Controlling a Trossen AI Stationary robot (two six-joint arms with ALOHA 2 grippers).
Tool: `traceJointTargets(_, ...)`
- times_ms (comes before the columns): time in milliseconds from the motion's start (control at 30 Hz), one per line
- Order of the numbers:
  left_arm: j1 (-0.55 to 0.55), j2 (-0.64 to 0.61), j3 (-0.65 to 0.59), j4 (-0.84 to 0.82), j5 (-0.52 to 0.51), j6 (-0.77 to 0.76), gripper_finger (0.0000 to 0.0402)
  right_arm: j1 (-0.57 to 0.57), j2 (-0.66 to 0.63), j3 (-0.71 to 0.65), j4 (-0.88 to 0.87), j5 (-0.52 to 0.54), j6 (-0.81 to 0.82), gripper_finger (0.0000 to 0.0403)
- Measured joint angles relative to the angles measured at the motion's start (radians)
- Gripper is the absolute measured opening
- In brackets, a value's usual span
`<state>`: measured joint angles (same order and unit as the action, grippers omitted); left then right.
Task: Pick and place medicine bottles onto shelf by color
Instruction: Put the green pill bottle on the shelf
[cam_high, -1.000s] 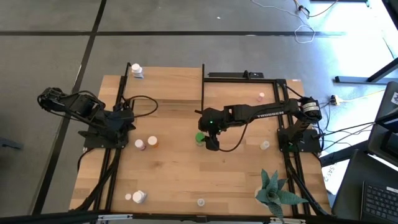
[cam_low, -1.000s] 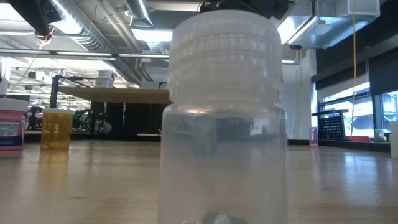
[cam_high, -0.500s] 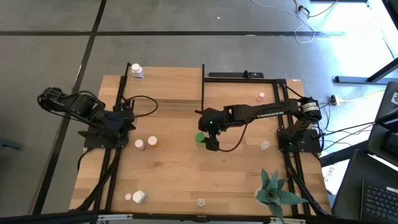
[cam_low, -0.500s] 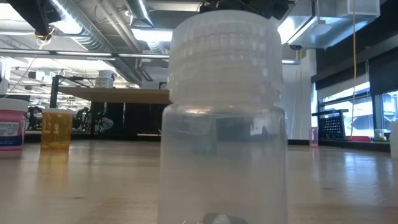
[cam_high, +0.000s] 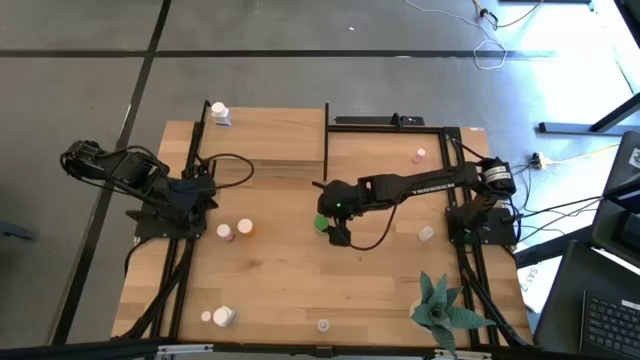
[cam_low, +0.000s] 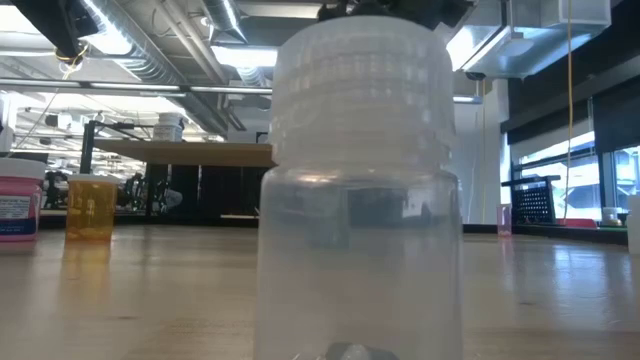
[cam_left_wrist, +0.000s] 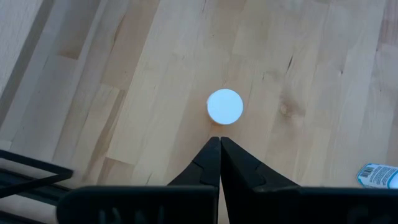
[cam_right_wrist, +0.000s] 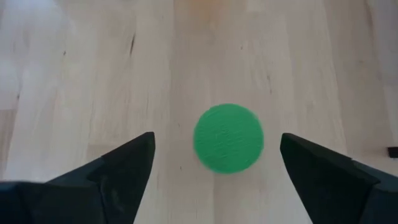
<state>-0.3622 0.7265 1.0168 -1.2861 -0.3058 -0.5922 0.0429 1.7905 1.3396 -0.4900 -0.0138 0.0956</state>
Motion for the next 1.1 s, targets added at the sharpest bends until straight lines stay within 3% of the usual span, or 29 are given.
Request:
traceJointTargets(200,0.000,0.000,0.000,0.000,0.000,0.000,0.0000,0.014,0.000,0.000,0.025,0.076,0.001,0.0348)
traceJointTargets(867,0.000,0.000,0.000,0.000,0.000,0.000,0.0000,0.020,0.093,-0.001,0.060,0.046,0.087,0.0348)
traceJointTargets(1100,0.000,0.000,0.000,0.000,0.000,0.000,0.0000,0.019,0.093,-0.001,0.061,0.046,0.120,0.0330)
